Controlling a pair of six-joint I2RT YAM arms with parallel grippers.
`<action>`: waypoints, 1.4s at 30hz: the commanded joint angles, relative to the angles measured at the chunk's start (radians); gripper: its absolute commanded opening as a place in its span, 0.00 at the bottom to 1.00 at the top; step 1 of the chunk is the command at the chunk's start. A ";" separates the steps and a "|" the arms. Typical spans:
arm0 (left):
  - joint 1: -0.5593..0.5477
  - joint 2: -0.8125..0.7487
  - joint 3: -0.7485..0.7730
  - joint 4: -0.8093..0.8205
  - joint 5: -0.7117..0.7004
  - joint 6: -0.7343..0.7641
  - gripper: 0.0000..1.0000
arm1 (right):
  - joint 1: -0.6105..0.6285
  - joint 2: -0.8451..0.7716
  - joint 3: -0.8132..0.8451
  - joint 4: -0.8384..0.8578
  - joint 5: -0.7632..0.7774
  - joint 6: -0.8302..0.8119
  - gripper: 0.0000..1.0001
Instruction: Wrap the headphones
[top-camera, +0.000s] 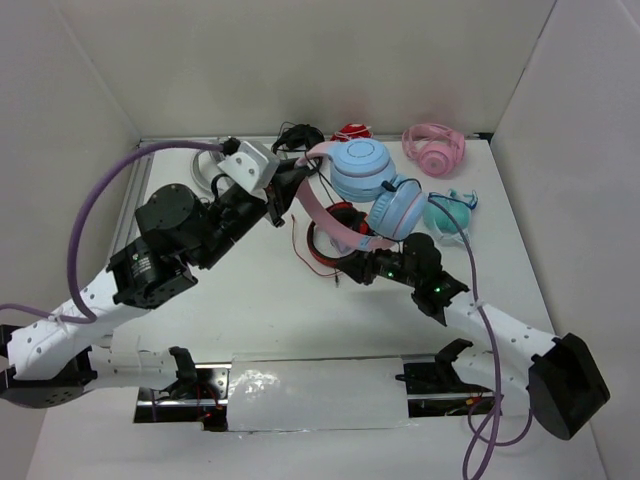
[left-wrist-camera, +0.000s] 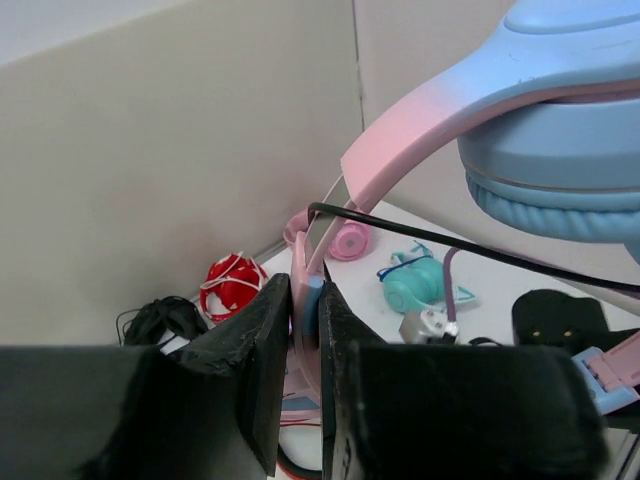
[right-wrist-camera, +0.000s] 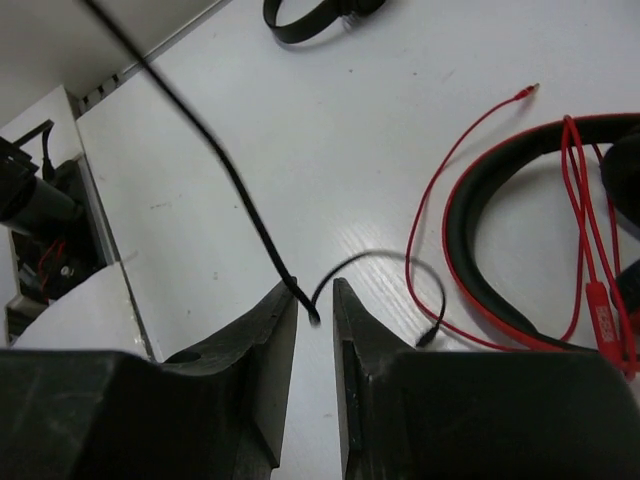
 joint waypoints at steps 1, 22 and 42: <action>-0.004 0.023 0.142 0.016 0.059 -0.006 0.00 | 0.050 0.043 -0.004 0.177 0.044 -0.029 0.28; -0.004 0.091 0.445 -0.194 0.143 -0.003 0.00 | 0.259 0.505 0.165 0.446 0.199 -0.049 0.40; -0.004 0.095 0.511 -0.248 0.215 0.018 0.00 | 0.260 0.101 -0.091 0.224 0.783 0.076 0.60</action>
